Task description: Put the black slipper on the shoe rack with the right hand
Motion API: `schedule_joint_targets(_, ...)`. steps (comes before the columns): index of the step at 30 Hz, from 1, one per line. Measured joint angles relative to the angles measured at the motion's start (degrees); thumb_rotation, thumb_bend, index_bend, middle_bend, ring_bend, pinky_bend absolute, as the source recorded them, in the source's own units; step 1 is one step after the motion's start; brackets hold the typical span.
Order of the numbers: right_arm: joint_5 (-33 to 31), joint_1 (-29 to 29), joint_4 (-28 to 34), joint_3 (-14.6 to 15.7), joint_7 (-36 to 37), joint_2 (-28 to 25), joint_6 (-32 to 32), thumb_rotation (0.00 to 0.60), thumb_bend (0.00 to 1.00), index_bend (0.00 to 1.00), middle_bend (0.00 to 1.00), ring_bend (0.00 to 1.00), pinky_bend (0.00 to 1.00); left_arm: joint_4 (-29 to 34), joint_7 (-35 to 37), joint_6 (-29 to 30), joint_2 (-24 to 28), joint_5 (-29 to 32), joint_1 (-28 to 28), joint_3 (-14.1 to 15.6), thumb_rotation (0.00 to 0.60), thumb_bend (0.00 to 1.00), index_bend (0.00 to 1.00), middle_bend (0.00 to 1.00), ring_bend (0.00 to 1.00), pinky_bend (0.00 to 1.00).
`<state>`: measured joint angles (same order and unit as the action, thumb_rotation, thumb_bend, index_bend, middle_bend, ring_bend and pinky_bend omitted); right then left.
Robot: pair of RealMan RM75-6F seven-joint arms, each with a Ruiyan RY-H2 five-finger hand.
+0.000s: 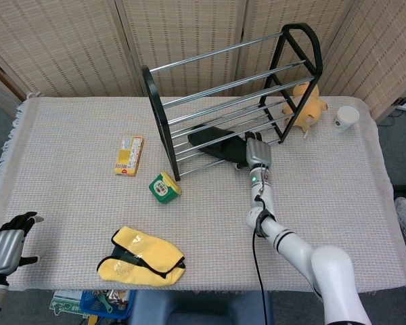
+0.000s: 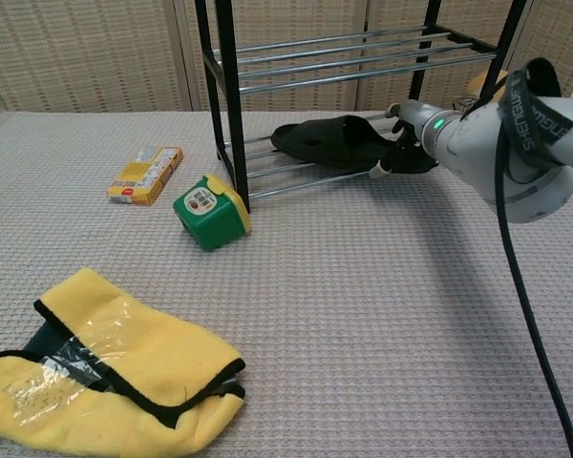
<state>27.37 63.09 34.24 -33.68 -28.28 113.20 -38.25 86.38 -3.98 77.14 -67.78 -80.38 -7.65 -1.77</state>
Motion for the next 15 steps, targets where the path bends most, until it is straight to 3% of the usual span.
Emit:
schedule_joint_targets(5, 0.3, -1.6, 3.4, 1.1, 0.0, -1.5, -0.5, 0.600, 0.15, 0.00, 0.08, 0.00, 0.21, -0.3, 0.4, 0.0, -0.2, -0.1, 0.0, 0.1, 0.600, 0.17, 0.29, 0.21, 0.20, 0.31)
schedule_joint_targets(10, 0.0, -2.5, 5.5, 2.1, -0.1, -2.5, -0.6, 0.600, 0.01, 0.00, 0.05, 0.00, 0.17, -0.6, 0.8, 0.1, -0.3, -0.1, 0.2, 0.2, 0.600, 0.17, 0.30, 0.21, 0.20, 0.31)
schedule_joint_targets(15, 0.4, -3.1, 7.4, 2.9, 0.3, -3.4, -1.1, 0.600, 0.00, 0.00, 0.05, 0.00, 0.16, -0.9, 1.2, 0.1, -0.4, 0.0, 0.4, 0.3, 0.600, 0.17, 0.30, 0.21, 0.20, 0.31)
